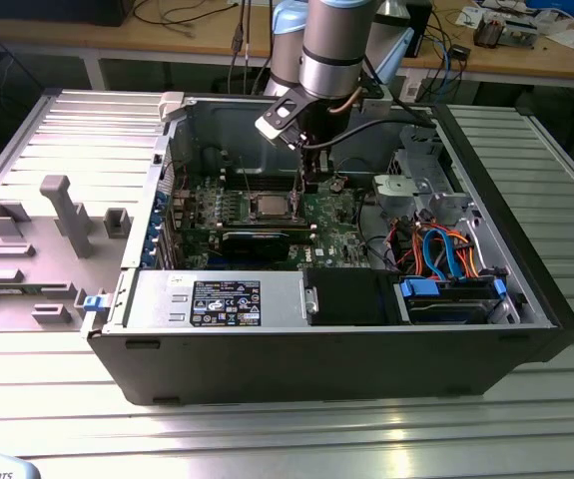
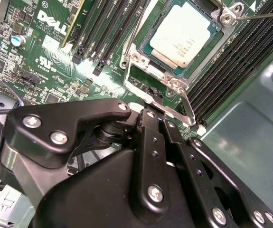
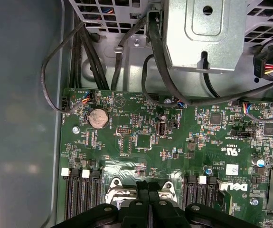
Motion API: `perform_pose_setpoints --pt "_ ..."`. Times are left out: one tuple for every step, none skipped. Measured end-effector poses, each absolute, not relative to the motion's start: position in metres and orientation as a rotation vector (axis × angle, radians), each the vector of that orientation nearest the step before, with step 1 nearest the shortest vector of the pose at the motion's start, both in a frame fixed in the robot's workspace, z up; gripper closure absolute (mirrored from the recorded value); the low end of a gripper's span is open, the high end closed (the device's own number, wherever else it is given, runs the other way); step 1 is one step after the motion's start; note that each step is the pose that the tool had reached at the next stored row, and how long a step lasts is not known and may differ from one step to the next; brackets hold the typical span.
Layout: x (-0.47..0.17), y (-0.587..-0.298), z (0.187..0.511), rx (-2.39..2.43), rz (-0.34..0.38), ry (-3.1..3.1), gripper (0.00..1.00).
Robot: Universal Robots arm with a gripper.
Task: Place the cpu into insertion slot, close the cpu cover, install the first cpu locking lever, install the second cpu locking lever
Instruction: 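Close the cpu cover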
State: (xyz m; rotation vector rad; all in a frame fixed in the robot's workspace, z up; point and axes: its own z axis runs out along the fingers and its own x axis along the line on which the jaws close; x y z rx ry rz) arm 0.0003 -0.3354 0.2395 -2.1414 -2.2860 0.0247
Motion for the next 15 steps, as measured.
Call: perform_pose_setpoints --pt "0.0 -0.3354 0.2395 -2.141 0.025 -2.286 0.89" --pt "-0.0003 -0.3354 0.2395 -2.141 0.025 -2.286 0.89" --pt "-0.0004 -0.3354 0.2395 -2.141 0.025 -2.286 0.89" --pt "-0.0009 -0.3354 0.2394 -2.141 0.025 -2.286 0.89" --pt "-0.0014 -0.3354 0.2391 -2.141 0.025 -2.286 0.89" --pt "-0.0014 -0.3354 0.2391 -2.141 0.025 -2.286 0.89" --pt "-0.0014 -0.3354 0.2391 -2.141 0.025 -2.286 0.89" --pt "-0.0016 -0.3354 0.239 -2.141 0.025 -2.286 0.89" --pt "-0.0018 -0.3354 0.2388 -2.141 0.025 -2.286 0.89" --pt "-0.002 -0.3354 0.2387 -2.141 0.025 -2.286 0.89" --pt "-0.002 -0.3354 0.2387 -2.141 0.025 -2.286 0.89" --pt "-0.0023 -0.3354 0.2385 -2.141 0.025 -2.286 0.89" --pt "-0.0024 -0.3354 0.2385 -2.141 0.025 -2.286 0.89" --pt "-0.0026 -0.3354 0.2384 -2.141 0.025 -2.286 0.89" --pt "-0.0027 -0.3354 0.2384 -2.141 0.025 -2.286 0.89"
